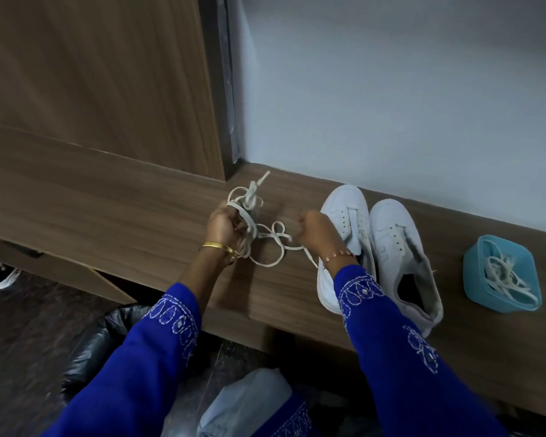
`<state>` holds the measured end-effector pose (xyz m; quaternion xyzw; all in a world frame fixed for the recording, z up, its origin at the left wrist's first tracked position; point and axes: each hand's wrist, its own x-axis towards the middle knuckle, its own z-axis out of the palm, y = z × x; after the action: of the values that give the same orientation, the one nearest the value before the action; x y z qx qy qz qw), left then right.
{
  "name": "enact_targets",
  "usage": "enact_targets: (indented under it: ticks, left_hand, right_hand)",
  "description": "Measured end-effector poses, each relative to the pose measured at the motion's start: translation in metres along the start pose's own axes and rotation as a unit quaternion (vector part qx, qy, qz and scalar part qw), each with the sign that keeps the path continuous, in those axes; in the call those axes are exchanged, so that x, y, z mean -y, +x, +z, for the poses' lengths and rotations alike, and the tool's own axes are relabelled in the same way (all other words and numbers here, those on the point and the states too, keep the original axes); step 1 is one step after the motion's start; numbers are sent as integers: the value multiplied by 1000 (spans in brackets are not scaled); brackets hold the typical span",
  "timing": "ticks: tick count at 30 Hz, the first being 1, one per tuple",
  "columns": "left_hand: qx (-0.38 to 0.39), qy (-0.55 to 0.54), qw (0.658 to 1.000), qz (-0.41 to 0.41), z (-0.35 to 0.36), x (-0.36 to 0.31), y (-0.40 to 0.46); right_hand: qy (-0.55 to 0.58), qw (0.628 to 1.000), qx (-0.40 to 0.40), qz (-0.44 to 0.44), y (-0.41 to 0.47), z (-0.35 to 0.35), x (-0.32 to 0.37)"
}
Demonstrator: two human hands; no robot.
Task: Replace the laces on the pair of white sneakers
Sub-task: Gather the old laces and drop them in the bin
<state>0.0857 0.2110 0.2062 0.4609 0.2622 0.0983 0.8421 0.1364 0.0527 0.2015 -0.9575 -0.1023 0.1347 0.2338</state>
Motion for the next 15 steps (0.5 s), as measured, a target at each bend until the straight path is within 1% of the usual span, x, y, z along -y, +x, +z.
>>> enact_targets:
  ticks: [2, 3, 5, 7, 9, 11, 13, 14, 15]
  left_hand:
    - [26, -57, 997, -42, -3, -8, -3]
    - [40, -78, 994, -58, -5, -11, -5]
    - [55, -111, 989, -76, -8, -14, -7]
    - [61, -136, 985, -83, -10, -15, -8]
    - [54, -158, 982, -86, -12, -15, -9]
    - [39, -151, 983, -93, -14, -14, -11]
    - [21, -142, 984, -109, -17, -15, -12]
    - [16, -141, 983, -114, -19, -15, -11]
    - [10, -136, 984, -118, -21, -15, -9]
  right_hand:
    - [-23, 996, 82, -28, 3, 9, 0]
    - [-40, 993, 104, -42, 5, 14, 0]
    - [-61, 989, 122, -59, 6, 26, 4]
    - [-87, 988, 111, -70, 5, 39, 10]
    - [-113, 987, 72, -92, 1, 50, 14]
    - [-104, 988, 27, -113, -1, 57, 15]
    - [-96, 989, 12, -113, -1, 58, 15]
    - [-70, 992, 3, -105, 1, 56, 14]
    - [-11, 997, -10, -81, 3, 53, 13]
